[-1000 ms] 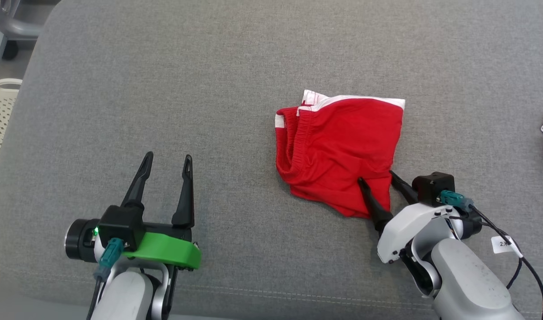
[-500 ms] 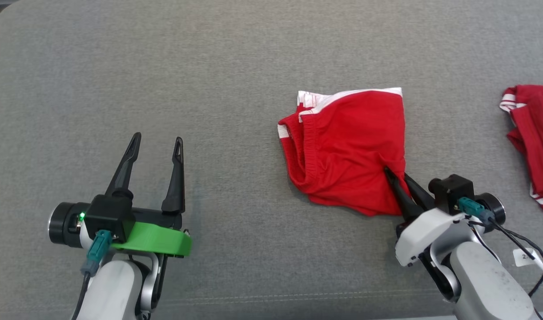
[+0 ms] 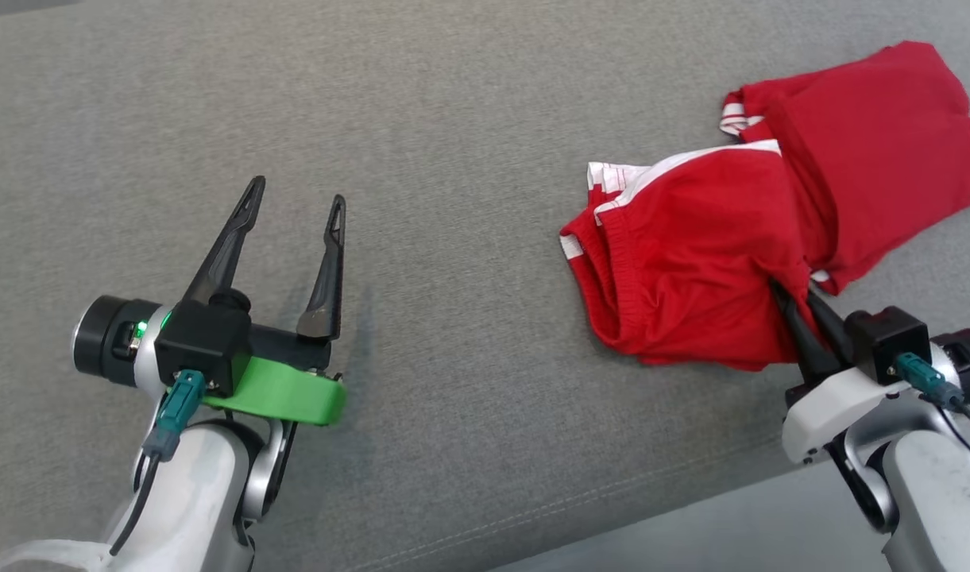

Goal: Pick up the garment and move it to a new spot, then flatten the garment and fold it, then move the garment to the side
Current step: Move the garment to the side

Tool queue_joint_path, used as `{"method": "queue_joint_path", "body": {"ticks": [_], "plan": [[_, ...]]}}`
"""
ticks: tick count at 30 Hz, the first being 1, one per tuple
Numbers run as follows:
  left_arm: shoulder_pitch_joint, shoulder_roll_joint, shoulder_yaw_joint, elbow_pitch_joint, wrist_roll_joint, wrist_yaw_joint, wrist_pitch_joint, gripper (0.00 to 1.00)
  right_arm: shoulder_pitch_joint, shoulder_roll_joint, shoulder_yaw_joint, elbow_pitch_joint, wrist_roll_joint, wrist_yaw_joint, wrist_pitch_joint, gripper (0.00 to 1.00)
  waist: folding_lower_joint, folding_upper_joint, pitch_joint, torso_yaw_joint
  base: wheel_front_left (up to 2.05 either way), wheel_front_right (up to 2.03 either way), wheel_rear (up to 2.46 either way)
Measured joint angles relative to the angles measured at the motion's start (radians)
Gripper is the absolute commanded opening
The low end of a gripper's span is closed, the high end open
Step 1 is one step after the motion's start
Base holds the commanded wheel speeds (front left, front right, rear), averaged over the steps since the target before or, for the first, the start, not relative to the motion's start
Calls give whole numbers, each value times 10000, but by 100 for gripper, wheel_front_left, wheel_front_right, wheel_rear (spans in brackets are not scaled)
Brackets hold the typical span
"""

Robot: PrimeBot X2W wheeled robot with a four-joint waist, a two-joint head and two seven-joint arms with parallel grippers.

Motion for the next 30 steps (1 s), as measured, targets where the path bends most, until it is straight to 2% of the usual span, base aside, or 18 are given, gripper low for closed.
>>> {"method": "queue_joint_path", "body": {"ticks": [4, 9, 15, 21, 26, 27, 28, 29, 30], "plan": [[-445, -35, -221, -75, 52, -167, 150, 100, -707, -583, 228, -209, -326, 0, -27, 0, 0, 0, 234, -554, 0, 0, 0], [-942, -90, -500, -90, 217, -330, 259, 100, -2215, -1402, 660, -497, -489, 0, 23, 0, 0, 0, 714, -926, 0, 0, 0], [-1292, -159, -656, -86, 291, -416, 288, 100, -3498, -2435, 838, -347, 36, 0, 61, 0, 1, 0, 1217, -1114, 0, 0, 0], [-1442, -174, -715, -63, 293, -447, 247, 100, -3884, -2987, 600, 1308, 1271, 0, 23, 0, 0, 0, 1515, -1057, 0, 0, 0], [-1575, -161, -750, -40, 311, -447, 234, 100, -4405, -3012, 581, 3273, 2056, 0, -33, 0, 1, 0, 1704, -874, 0, 0, 0], [-1598, -151, -742, -33, 311, -445, 234, 100, -4490, -2895, 479, 3634, 2284, 0, -31, 25, 1, 0, 1729, -831, 0, 0, 0], [-1611, -151, -750, -36, 314, -441, 230, 100, -4609, -2759, 364, 4067, 2518, 0, 61, 80, 0, -1, 1752, -789, 0, 0, 0], [-1611, -153, -755, -35, 318, -431, 219, 100, -4722, -2654, 307, 4470, 2738, 0, 247, 100, 1, -1, 1770, -748, 0, 0, 0], [-1612, -155, -765, -29, 320, -401, 186, 100, -4792, -2554, 226, 4767, 2926, 0, 211, 100, 0, -1, 1784, -705, 0, 0, 0]]}}
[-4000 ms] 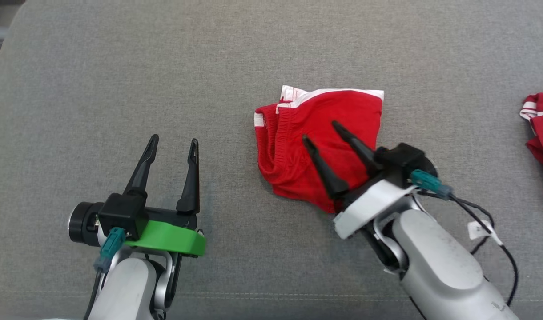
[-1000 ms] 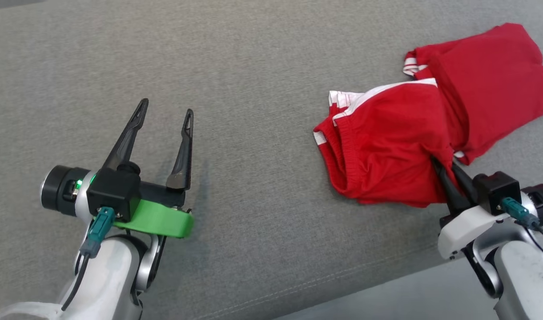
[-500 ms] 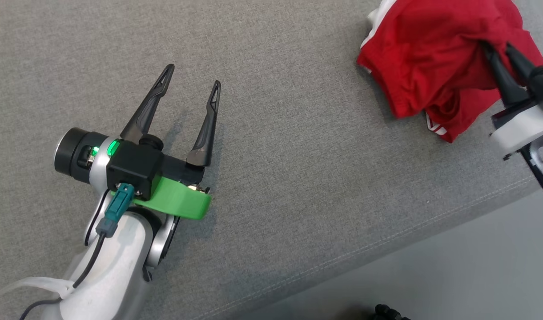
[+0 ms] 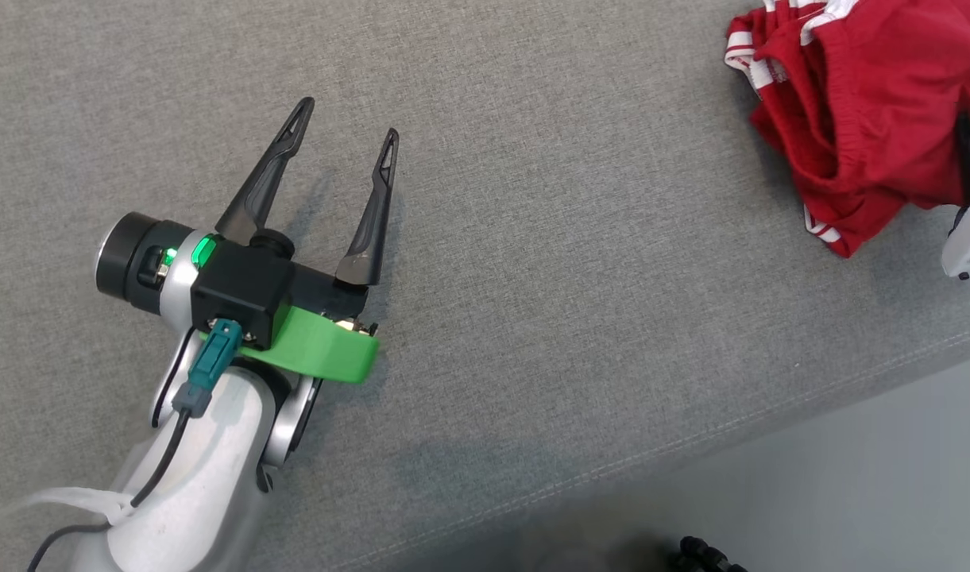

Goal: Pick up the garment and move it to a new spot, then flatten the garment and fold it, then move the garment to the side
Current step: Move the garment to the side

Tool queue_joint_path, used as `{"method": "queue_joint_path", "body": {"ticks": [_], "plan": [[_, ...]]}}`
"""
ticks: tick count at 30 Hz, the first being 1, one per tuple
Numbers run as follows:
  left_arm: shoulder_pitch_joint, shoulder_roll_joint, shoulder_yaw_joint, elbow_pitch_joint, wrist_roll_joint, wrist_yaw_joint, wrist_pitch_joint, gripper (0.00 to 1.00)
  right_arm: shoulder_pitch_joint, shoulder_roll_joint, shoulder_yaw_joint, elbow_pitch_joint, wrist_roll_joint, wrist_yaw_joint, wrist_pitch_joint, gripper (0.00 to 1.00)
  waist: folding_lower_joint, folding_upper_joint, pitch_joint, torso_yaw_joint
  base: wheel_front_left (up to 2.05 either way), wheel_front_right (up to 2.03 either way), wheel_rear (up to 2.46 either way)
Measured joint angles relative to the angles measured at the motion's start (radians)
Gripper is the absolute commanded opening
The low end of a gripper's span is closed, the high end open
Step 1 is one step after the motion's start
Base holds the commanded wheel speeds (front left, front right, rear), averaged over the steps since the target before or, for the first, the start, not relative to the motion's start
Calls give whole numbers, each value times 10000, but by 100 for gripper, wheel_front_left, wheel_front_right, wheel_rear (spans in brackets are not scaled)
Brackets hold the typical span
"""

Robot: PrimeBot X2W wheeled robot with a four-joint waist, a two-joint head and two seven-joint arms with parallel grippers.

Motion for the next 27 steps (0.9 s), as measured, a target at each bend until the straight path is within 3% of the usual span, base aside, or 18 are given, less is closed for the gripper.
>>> {"method": "queue_joint_path", "body": {"ticks": [7, 14, 17, 21, 27], "plan": [[2, -25, -6, 77, -42, 42, -138, 100, -249, 761, -299, 1818, 1346, -2, 159, 100, 0, -1, -64, 227, 0, 0, 0], [130, -92, 6, 278, -199, 182, -382, 100, 196, 811, -389, 1977, 2130, -2, -1068, 100, 0, 0, -435, 410, 0, 0, 0], [290, -96, 48, 318, -280, 245, -470, 100, 606, 679, -522, 1273, 2399, -2, -1496, 100, 0, 0, -674, 482, 0, 0, 0], [723, -73, 221, 332, -441, 481, -608, 100, 1688, 548, -1264, -951, 2209, -4, -1755, 100, -1, 0, -1143, 628, 0, 0, 0], [1386, 119, 665, 226, -690, 832, -740, 100, 3294, 1858, -2658, -4744, 836, -4, -1787, 100, -2, 0, -1749, 923, 0, 0, 0]]}}
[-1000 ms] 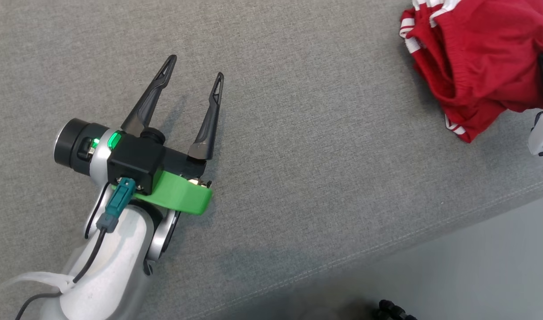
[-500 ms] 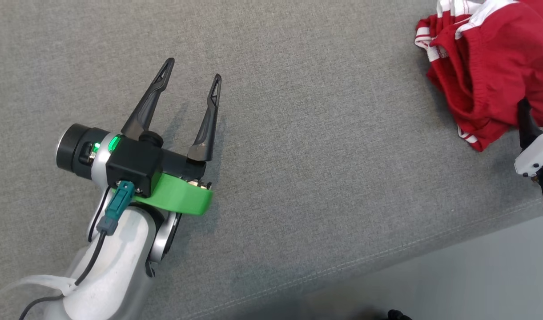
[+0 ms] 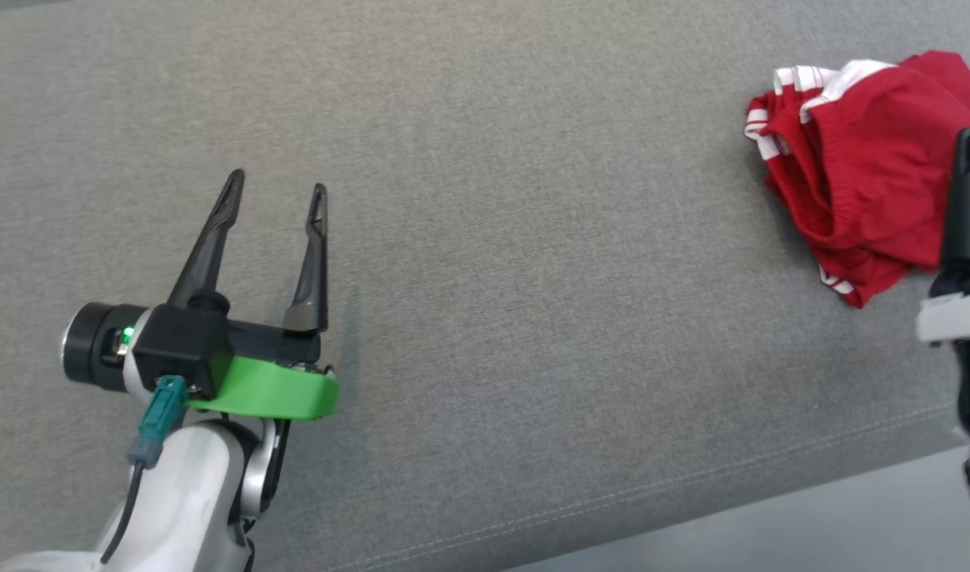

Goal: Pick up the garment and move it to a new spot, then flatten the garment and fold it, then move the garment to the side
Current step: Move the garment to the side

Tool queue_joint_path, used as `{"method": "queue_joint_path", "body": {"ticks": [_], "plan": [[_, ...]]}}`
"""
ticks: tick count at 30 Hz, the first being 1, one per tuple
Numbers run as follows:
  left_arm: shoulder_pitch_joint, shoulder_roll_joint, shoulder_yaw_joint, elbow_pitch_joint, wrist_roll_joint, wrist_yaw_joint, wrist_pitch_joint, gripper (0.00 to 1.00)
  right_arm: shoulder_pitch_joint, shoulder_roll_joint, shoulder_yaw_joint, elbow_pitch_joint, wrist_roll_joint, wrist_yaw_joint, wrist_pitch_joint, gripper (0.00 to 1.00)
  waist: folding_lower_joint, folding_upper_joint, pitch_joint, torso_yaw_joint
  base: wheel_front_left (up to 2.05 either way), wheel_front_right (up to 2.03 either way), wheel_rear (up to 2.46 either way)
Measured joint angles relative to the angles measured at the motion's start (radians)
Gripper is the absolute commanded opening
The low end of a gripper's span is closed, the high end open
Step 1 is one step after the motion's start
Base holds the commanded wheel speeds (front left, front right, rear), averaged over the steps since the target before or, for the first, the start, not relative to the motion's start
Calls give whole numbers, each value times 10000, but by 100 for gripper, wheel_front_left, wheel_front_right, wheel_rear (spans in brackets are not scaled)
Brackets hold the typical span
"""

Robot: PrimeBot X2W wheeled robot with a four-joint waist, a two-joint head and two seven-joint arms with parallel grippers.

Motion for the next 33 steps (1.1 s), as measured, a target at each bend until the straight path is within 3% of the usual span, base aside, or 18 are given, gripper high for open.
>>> {"method": "queue_joint_path", "body": {"ticks": [5, 11, 23, 33], "plan": [[485, 151, 355, -128, -240, 232, -92, 100, 916, 1154, 192, -1906, -1053, -2, 125, 100, 0, 0, -388, 455, 0, 0, 0], [1130, 224, 663, -213, -424, 485, -215, 100, 1685, 1988, 648, -2964, -2010, -2, 596, 100, 0, 0, -880, 1013, 0, 0, 0], [2494, 339, 734, -40, -675, 566, -360, 100, 3164, 2725, 604, -2903, -2972, -2, 1055, 100, 0, 0, -2082, 1714, 0, 0, 0], [2865, 403, 556, 316, -692, 389, -431, 100, 3864, 2819, 403, -2614, -3354, -2, 1375, 100, 0, 0, -2942, 1831, 0, 0, 0]]}}
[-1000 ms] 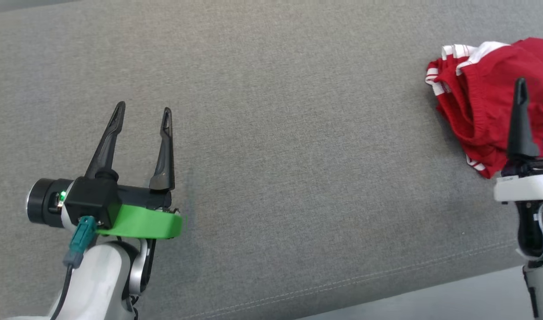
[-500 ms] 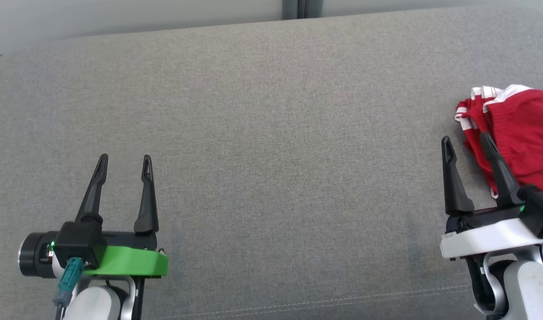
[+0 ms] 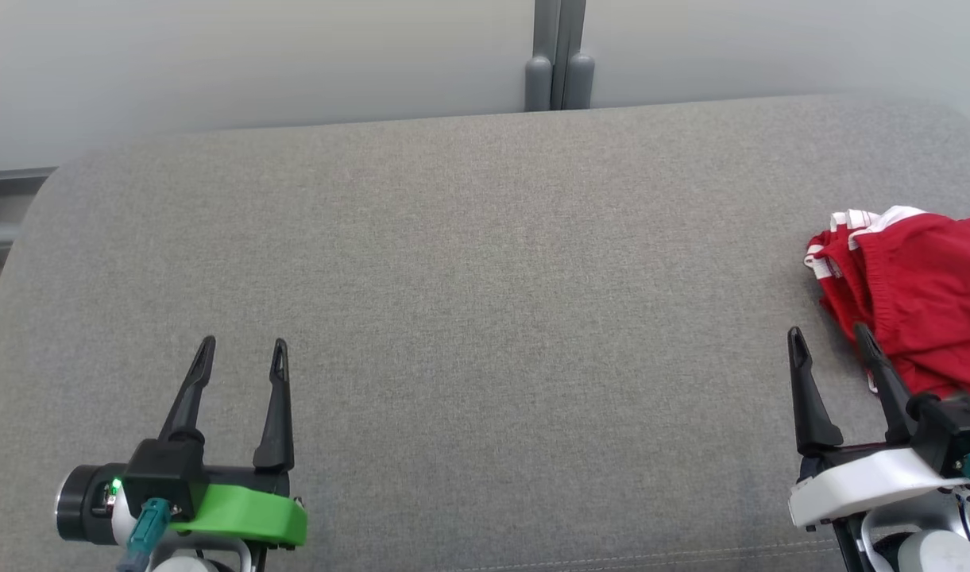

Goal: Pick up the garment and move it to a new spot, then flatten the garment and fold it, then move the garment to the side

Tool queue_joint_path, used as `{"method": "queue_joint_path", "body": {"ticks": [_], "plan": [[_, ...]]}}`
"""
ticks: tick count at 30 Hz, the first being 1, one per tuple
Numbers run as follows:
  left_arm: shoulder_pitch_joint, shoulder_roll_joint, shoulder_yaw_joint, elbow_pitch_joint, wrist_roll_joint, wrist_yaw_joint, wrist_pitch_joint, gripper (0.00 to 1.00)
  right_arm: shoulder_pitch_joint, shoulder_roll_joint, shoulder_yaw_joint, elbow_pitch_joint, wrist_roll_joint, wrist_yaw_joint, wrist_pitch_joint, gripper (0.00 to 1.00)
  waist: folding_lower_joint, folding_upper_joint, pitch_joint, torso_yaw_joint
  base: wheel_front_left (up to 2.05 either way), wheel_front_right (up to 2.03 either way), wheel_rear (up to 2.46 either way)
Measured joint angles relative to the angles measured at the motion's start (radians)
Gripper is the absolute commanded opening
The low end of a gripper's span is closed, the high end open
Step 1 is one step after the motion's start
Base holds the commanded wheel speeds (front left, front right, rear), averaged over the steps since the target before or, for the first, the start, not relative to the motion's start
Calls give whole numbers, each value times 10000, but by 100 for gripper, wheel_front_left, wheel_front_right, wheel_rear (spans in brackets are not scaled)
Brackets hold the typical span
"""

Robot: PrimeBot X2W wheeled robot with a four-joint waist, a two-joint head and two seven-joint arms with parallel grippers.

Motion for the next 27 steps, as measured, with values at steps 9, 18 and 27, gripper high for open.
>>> {"method": "queue_joint_path", "body": {"ticks": [9, 18, 27], "plan": [[245, -13, -56, 389, -176, -77, 0, 100, 441, 82, -23, 71, -79, 0, 121, 100, 0, 0, -517, -68, 0, 0, 0], [228, -44, -36, 650, -203, -102, -13, 100, 513, 121, -117, -23, -230, 0, 174, 100, 0, 0, -618, -67, 0, 0, 0], [215, -58, -19, 788, -219, -153, -15, 100, 539, 153, -128, -50, -238, 0, 174, 100, 0, 0, -614, -22, 0, 0, 0]]}}
